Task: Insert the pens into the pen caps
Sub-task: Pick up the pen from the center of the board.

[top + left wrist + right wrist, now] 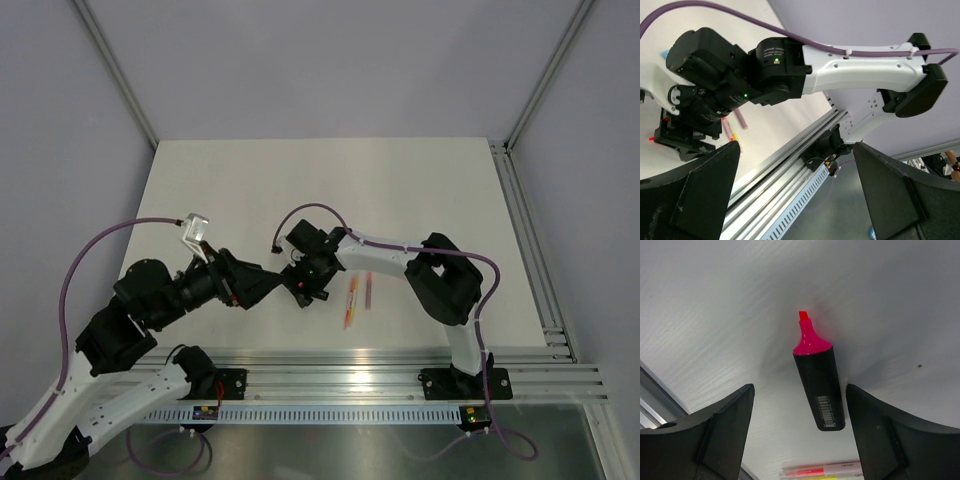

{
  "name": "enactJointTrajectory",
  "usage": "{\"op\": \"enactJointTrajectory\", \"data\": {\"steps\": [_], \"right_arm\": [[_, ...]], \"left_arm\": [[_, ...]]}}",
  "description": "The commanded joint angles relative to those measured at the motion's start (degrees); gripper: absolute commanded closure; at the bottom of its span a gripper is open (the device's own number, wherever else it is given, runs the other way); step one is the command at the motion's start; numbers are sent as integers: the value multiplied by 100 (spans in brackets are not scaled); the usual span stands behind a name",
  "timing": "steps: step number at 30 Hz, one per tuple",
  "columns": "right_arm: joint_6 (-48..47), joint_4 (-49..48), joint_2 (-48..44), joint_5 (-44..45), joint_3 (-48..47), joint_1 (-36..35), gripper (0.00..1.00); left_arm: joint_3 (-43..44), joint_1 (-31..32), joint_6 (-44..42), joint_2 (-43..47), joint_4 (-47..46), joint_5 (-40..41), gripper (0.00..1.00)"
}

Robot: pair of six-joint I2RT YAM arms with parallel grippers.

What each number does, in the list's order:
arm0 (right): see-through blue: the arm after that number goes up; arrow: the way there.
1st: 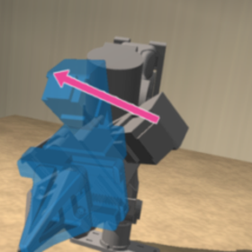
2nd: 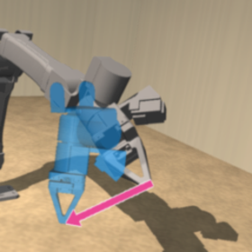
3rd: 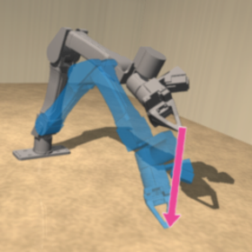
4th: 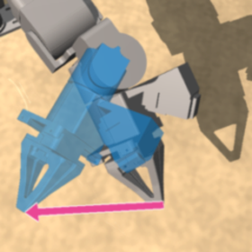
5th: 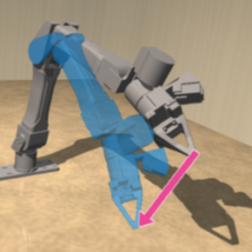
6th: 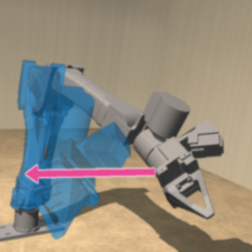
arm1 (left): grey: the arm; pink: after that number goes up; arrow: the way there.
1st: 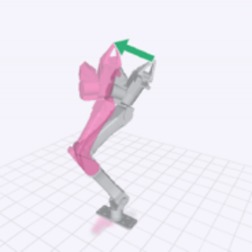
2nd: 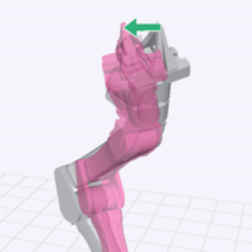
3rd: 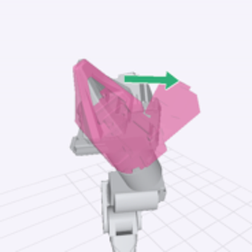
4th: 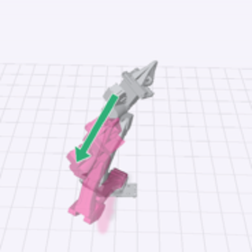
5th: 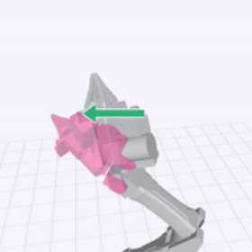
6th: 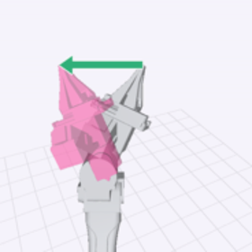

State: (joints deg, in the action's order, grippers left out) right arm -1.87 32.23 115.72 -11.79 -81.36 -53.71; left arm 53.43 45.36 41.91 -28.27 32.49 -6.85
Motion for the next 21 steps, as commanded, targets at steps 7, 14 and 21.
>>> {"op": "enactJointTrajectory", "data": {"steps": [7, 14, 21], "right_arm": [[2, -155, 346, 441, -249, -122, 28], [29, -120, 434, 608, -257, -139, 60], [379, -822, -67, 573, -29, -148, 74]], "left_arm": [[581, -19, 98, -460, 117, 571, 1], [634, -19, 45, -565, 179, 589, 1], [458, -19, 10, -460, 223, 896, 1]]}}
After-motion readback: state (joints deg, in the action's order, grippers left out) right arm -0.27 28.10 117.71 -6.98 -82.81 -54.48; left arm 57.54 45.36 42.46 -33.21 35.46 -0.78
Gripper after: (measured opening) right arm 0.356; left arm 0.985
